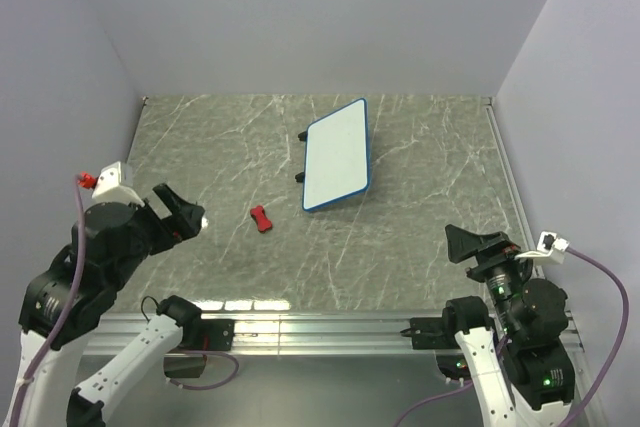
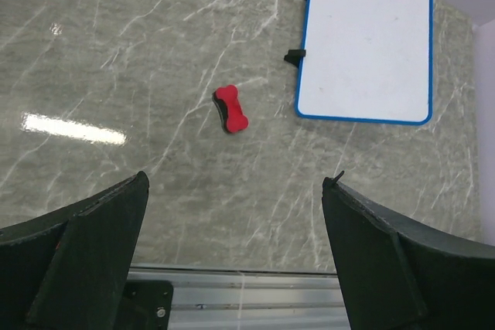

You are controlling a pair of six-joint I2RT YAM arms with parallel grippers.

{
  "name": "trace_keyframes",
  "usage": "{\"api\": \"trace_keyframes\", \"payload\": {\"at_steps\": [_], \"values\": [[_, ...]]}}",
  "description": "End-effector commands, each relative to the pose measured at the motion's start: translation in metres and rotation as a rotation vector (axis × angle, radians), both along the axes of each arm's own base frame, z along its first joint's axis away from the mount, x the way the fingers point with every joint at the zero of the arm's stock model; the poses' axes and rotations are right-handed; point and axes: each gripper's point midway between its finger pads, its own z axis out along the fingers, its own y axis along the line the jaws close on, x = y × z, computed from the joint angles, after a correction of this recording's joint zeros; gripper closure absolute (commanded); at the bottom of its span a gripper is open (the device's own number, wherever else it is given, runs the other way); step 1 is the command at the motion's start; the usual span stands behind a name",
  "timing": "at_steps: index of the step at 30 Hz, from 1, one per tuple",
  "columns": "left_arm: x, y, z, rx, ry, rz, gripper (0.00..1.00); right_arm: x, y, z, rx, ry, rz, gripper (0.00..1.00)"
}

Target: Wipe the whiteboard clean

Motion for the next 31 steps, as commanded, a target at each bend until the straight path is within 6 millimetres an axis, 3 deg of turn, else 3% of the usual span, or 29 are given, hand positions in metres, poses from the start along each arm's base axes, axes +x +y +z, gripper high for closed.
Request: {"api": "trace_keyframes", "payload": {"at_steps": [1, 5, 9, 12, 16, 18, 21, 25, 28, 30, 31], "values": [[-0.013, 0.001, -0.017, 0.049, 0.042, -0.057, 0.00, -0.009, 0.007, -0.004, 0.122, -0.005, 0.012, 0.00], [-0.021, 0.001, -0.022, 0.044, 0.037, -0.081, 0.00, -0.012, 0.025, -0.025, 0.246, 0.098, 0.074, 0.00], [-0.029, -0.006, -0.014, -0.002, 0.035, -0.114, 0.01, -0.035, 0.037, -0.035, 0.191, 0.211, 0.163, 0.00], [-0.028, -0.014, -0.004, -0.030, -0.005, -0.150, 0.01, -0.040, 0.030, -0.038, 0.127, 0.254, 0.146, 0.00], [-0.024, -0.022, 0.010, -0.059, -0.033, -0.178, 0.01, -0.028, 0.015, -0.042, 0.249, 0.187, 0.009, 0.00], [-0.023, -0.023, 0.011, -0.055, -0.026, -0.184, 0.01, -0.026, 0.009, -0.040, 0.359, 0.123, -0.050, 0.00], [-0.018, -0.023, 0.007, -0.015, -0.020, -0.196, 0.02, -0.024, 0.009, -0.054, 0.448, 0.113, -0.080, 0.00], [-0.009, -0.019, -0.001, 0.035, 0.008, -0.170, 0.03, -0.026, 0.009, -0.060, 0.454, 0.119, -0.082, 0.00], [-0.002, -0.027, -0.001, 0.031, 0.007, -0.192, 0.13, -0.031, 0.001, -0.055, 0.393, 0.098, -0.112, 0.00], [0.003, -0.030, -0.003, 0.044, 0.018, -0.199, 0.12, -0.033, -0.005, -0.051, 0.353, 0.089, -0.133, 0.00], [0.009, -0.033, -0.004, 0.058, 0.023, -0.212, 0.01, -0.034, -0.008, -0.046, 0.344, 0.070, -0.142, 0.00]]}}
